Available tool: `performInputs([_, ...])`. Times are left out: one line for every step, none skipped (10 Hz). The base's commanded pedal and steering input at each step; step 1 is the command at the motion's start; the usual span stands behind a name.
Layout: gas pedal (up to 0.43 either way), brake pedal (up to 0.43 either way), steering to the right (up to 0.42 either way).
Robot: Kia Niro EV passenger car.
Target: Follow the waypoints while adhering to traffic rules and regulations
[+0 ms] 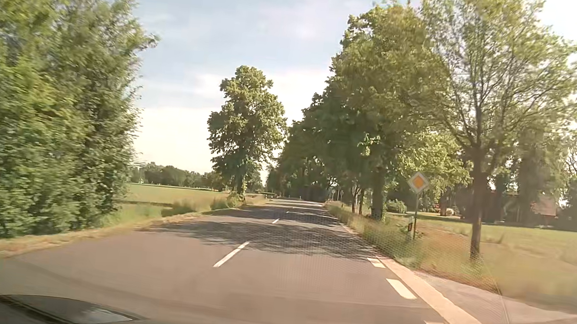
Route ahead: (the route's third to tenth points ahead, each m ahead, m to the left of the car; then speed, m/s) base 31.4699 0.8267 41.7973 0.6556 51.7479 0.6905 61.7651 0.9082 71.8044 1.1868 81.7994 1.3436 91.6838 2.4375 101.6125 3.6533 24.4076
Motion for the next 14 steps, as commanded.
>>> performInputs([0.0,0.0,0.0])
performInputs([0.0,0.006,0.0])
performInputs([0.0,0.043,0.0])
performInputs([0.0,0.085,0.0])
performInputs([0.0,0.116,-0.001])
performInputs([0.0,0.146,-0.001])
performInputs([0.0,0.165,-0.001])
performInputs([0.0,0.177,-0.002])
performInputs([0.0,0.171,-0.002])
performInputs([0.0,0.171,-0.003])
performInputs([0.0,0.171,-0.002])
performInputs([0.0,0.171,-0.003])
performInputs([0.0,0.165,-0.003])
performInputs([0.0,0.14,-0.003])
